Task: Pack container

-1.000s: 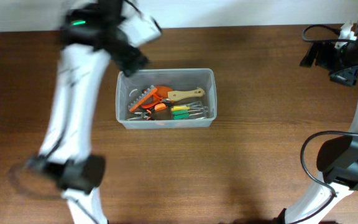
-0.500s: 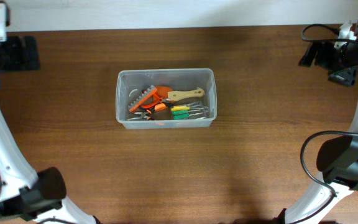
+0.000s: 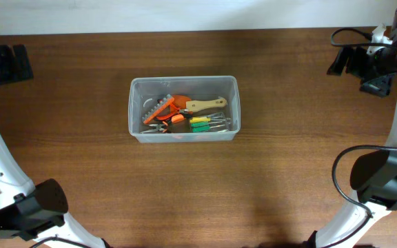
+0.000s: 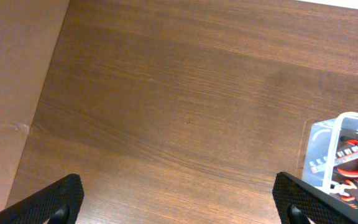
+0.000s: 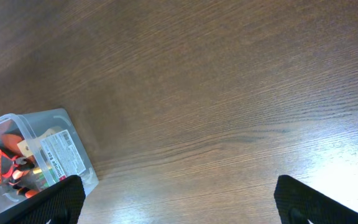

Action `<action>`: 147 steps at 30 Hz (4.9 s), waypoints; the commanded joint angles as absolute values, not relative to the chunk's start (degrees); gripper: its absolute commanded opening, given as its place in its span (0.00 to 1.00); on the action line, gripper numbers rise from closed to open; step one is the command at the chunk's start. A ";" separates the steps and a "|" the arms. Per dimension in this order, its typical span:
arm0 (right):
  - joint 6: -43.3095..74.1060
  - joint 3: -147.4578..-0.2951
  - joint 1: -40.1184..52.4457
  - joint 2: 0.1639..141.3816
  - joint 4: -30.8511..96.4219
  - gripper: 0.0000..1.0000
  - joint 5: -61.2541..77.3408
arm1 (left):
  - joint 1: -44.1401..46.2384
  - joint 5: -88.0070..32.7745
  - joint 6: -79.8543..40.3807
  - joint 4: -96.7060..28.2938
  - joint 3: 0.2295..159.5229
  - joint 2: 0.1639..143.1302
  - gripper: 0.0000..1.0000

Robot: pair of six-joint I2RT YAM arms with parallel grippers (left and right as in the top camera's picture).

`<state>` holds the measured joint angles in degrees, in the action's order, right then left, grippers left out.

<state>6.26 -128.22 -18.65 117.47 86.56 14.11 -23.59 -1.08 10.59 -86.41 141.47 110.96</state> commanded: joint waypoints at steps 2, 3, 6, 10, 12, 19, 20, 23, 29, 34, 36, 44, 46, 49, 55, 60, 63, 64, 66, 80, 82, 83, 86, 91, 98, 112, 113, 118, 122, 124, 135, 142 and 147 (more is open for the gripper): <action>6.70 -127.92 -18.31 117.82 86.56 0.98 14.79 | -23.75 -1.30 9.74 -86.59 141.34 110.89 0.99; 6.70 -127.92 -18.39 117.82 86.54 0.98 14.66 | -23.75 -1.30 9.74 -86.59 141.34 110.89 0.99; 6.70 -127.92 -17.39 116.79 86.56 0.98 14.52 | -23.75 -1.30 9.74 -86.59 141.34 110.89 0.99; 6.70 -127.92 -12.60 110.34 86.56 0.98 14.39 | -23.75 -1.30 9.74 -86.56 141.34 110.89 0.99; 6.70 -127.92 -8.86 105.86 86.56 0.98 14.39 | -23.75 -1.30 9.74 -86.59 141.34 110.89 0.99; 4.78 -127.52 4.67 90.70 83.53 0.98 7.60 | -23.75 -1.30 9.74 -86.59 141.34 110.89 0.99; 4.78 -126.85 5.63 88.62 82.19 0.98 4.86 | -23.75 -1.30 9.74 -86.59 141.34 110.89 0.99; 4.75 -120.31 6.68 80.68 74.04 0.98 -0.75 | -23.75 -1.30 9.74 -86.59 141.34 110.89 0.99; 4.75 -92.71 4.25 61.30 51.81 0.98 -5.04 | -23.75 -1.30 9.74 -86.59 141.34 110.89 0.99; 4.78 -59.53 0.34 37.63 40.47 0.98 -5.02 | -23.75 -1.30 9.74 -86.59 141.34 110.89 0.99; 4.75 -51.55 0.25 31.07 40.21 0.98 -5.04 | -23.75 -1.30 9.74 -86.59 141.34 110.89 0.99; 4.97 -25.52 0.25 4.82 38.50 0.98 -4.58 | -23.75 -1.30 9.74 -86.59 141.34 110.89 0.99; 4.95 -22.94 0.25 1.17 38.50 0.98 -4.64 | -23.75 -1.30 9.74 -86.59 141.34 110.89 0.99; 4.97 -19.64 0.25 0.40 38.72 0.98 -4.99 | -23.75 -1.30 9.74 -86.59 141.34 110.89 0.99; 4.95 -14.48 0.25 0.21 38.33 0.98 -5.32 | -23.75 -1.30 9.74 -86.59 141.34 110.89 0.99; 4.97 -10.11 0.25 0.21 37.45 0.98 -5.43 | -23.75 -1.30 9.74 -86.59 141.34 110.89 0.99; 4.95 -9.30 0.25 0.21 37.45 0.98 -5.43 | -23.75 -1.30 9.74 -86.59 141.34 110.89 0.99; 4.95 -9.21 0.25 0.21 37.50 0.98 -5.43 | -23.75 -1.30 9.74 -86.59 141.34 110.89 0.99; 4.95 -9.04 0.25 0.21 37.50 0.98 -5.39 | -23.75 -1.30 9.74 -86.59 141.34 110.89 0.99; 4.95 -9.04 0.25 0.25 37.50 0.99 -5.41 | -23.75 -1.30 9.74 -86.59 141.34 110.89 0.99; 4.95 -9.06 0.25 0.25 37.50 0.98 -5.41 | -23.75 -1.30 9.74 -86.59 141.34 110.89 0.99; 4.95 -9.04 0.25 0.25 37.50 0.98 -5.41 | -23.75 -1.30 9.74 -86.59 141.34 110.89 0.99; 4.95 -9.04 0.25 0.25 37.50 0.98 -5.41 | -23.75 -1.30 9.74 -86.59 141.34 110.89 0.99; 4.95 -9.04 0.25 0.25 37.50 0.98 -5.41 | -23.75 -1.30 9.74 -86.56 141.34 110.89 0.99; 4.95 -9.04 0.25 0.25 37.50 0.98 -5.41 | -22.68 -1.30 9.74 -86.54 134.43 102.13 0.99; 4.95 -9.04 0.25 0.25 37.50 0.98 -5.41 | -8.80 0.38 11.40 -70.32 93.82 59.31 0.99; 4.95 -9.04 0.25 0.25 37.50 0.98 -5.41 | -7.79 0.36 11.40 -64.99 90.76 56.21 0.99; 4.95 -9.04 0.25 0.25 37.50 0.98 -5.41 | -3.14 -1.26 11.16 -40.71 72.73 39.75 0.99; 4.95 -9.04 0.25 0.25 37.50 0.99 -5.41 | -1.41 -4.45 11.16 -31.86 57.54 27.86 0.99; 4.95 -9.06 0.25 0.25 37.50 0.98 -5.41 | -1.39 -6.83 11.16 -29.98 50.15 22.92 0.99; 4.95 -9.04 0.25 0.25 37.50 0.99 -5.41 | -1.39 -10.74 11.18 -27.44 24.77 9.17 0.99; 4.95 -9.04 0.25 0.25 37.50 0.98 -5.41 | -1.39 -10.76 11.18 -27.46 17.10 4.71 0.99; 4.95 -9.04 0.25 0.25 37.50 0.98 -5.41 | -1.39 -10.76 11.18 -27.44 11.99 1.02 0.99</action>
